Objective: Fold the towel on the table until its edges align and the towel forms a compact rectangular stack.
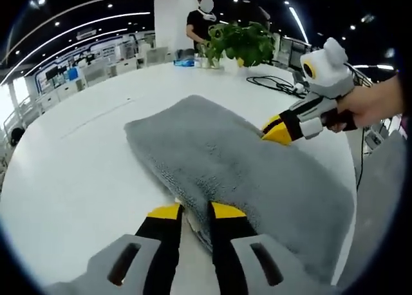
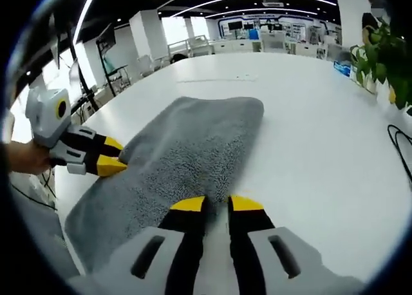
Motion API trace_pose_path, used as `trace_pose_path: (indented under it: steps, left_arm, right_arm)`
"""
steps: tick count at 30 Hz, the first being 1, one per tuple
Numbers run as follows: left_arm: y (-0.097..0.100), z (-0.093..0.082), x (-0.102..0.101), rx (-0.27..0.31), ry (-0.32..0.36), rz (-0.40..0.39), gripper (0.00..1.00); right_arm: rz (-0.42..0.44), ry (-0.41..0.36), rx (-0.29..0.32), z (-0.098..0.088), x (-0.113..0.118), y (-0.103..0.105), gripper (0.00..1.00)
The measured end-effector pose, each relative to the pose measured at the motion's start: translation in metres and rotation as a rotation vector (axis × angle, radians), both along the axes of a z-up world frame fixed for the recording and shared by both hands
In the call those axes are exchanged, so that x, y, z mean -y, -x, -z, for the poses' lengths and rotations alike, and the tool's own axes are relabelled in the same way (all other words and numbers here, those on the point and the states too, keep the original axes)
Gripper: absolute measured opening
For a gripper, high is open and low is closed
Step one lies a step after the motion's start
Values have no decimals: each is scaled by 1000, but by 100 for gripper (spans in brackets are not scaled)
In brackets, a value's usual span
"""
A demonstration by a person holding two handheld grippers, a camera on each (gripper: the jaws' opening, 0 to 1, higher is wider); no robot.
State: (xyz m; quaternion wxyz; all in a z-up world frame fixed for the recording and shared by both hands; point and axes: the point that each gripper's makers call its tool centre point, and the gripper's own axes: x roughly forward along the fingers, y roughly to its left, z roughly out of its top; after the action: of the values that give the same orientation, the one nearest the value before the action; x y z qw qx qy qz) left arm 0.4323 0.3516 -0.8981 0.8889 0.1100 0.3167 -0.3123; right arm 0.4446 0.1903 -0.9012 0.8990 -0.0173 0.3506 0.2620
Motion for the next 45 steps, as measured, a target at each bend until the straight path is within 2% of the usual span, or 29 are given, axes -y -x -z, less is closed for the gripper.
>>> trace_pose_path:
  steps: [3, 10, 18, 22, 29, 31, 33, 35, 37, 40, 41, 43, 45]
  left_arm:
    - [3, -10, 0, 14, 20, 1, 34]
    - [14, -37, 6, 67, 31, 43, 41]
    - [49, -52, 14, 115, -40, 199, 43]
    - [69, -49, 16, 135, -148, 298, 45]
    - [97, -44, 25, 126, -168, 379, 47]
    - [106, -41, 24, 148, -235, 445, 47]
    - [117, -38, 26, 149, -262, 494, 47]
    - [125, -37, 29, 146, -254, 512, 46]
    - [132, -36, 31, 142, -255, 531, 46]
    - [142, -33, 35, 133, -257, 569, 44]
    - [146, -32, 37, 122, -252, 582, 41]
    - [154, -27, 39, 90, -238, 611, 27]
    - [159, -23, 41, 80, -239, 620, 27]
  right_arm:
    - [-9, -36, 21, -11, 0, -1, 25]
    - [-111, -24, 77, -37, -8, 13, 25]
    - [-261, 18, 101, -52, -23, 45, 25]
    - [-312, 34, 100, -54, -31, 64, 25]
    - [-415, 60, 89, -53, -45, 97, 26]
    - [-458, 77, 84, -51, -48, 108, 27]
    - [-482, 81, 75, -50, -54, 120, 27]
    - [-496, 82, 68, -49, -57, 130, 27]
    - [-508, 73, 56, -44, -54, 127, 27]
    - [-508, 60, 43, -43, -56, 138, 26]
    - [-512, 63, 40, -41, -55, 142, 26]
    - [-527, 69, 37, -42, -59, 150, 26]
    - [-550, 75, 32, -39, -58, 155, 26]
